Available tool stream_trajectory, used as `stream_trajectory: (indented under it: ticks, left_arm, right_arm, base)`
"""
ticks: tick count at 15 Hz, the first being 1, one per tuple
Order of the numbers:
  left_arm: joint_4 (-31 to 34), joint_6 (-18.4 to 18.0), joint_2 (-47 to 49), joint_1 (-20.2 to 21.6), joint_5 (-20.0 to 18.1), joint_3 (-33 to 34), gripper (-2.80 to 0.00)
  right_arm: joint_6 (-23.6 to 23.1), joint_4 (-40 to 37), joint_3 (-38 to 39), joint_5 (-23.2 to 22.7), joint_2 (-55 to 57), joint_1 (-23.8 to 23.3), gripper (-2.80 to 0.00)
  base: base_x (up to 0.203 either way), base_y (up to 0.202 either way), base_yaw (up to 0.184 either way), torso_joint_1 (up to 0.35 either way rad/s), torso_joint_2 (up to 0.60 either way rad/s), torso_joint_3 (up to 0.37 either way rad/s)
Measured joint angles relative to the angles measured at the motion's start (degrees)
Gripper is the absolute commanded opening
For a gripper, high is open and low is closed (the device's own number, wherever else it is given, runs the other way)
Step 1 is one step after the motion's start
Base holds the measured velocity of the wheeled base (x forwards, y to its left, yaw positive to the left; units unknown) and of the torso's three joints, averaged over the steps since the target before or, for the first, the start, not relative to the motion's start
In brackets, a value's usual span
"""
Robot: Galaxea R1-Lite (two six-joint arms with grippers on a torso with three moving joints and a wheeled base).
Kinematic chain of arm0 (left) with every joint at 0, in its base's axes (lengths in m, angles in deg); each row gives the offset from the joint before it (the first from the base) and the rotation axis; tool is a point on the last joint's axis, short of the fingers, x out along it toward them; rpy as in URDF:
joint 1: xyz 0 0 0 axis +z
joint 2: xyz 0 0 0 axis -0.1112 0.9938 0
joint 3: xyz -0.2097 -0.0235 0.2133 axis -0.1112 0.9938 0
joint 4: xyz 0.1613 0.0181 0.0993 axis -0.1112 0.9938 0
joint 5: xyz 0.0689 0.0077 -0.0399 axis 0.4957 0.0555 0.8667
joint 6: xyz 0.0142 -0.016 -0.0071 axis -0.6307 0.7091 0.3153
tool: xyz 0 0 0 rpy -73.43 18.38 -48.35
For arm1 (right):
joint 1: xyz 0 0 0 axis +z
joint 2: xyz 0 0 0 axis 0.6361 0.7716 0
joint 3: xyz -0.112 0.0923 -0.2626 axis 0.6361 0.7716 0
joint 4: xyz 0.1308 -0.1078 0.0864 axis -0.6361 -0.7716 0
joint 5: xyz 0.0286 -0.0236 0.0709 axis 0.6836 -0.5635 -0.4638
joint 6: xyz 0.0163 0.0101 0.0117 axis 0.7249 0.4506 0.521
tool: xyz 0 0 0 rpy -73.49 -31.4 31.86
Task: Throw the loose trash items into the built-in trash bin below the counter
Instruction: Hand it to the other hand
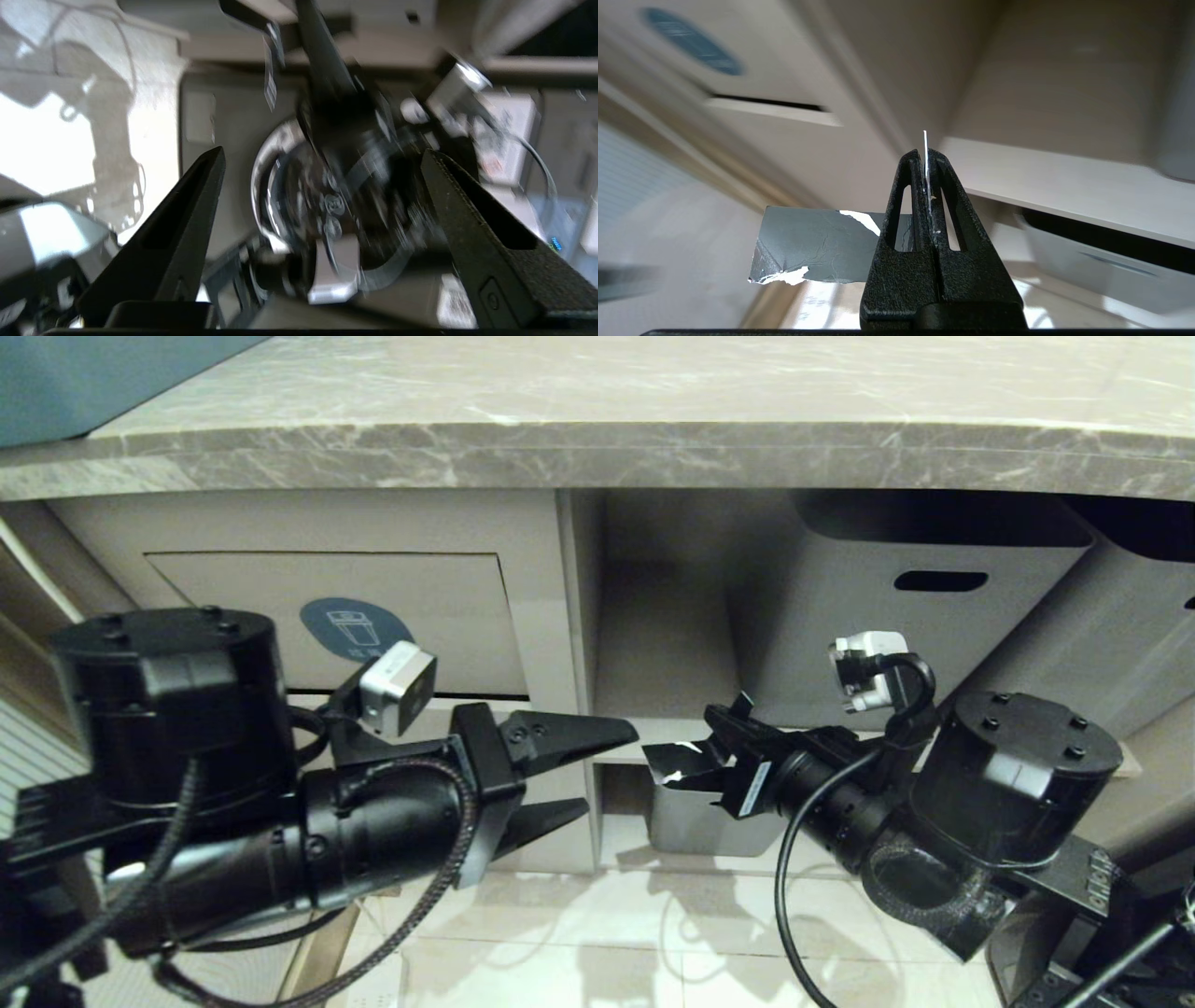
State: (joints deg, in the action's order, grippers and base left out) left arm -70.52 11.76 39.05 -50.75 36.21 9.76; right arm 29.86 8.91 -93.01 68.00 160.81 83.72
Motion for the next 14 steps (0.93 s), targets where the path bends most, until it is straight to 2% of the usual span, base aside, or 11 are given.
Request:
stream_trajectory:
  ticks: [2,14]
  left_arm:
    - [-1.09,0.09,2.94,-1.08,1.88,-0.4,0.0]
    - [-2.63,-0.22,8.23,-0.09,2.07,-2.3,0.0]
  right_arm:
    - [0.06,-0.06,-0.96,0.01,0.12,2.0,-2.8]
    - [0.83,0.1,-1.69,0.3,-0.44,5.83,-2.8]
  base:
    - [0.0,0.0,0.0,0.0,0.0,0.0]
    - [0.0,0.0,0.0,0.0,0.0,0.0]
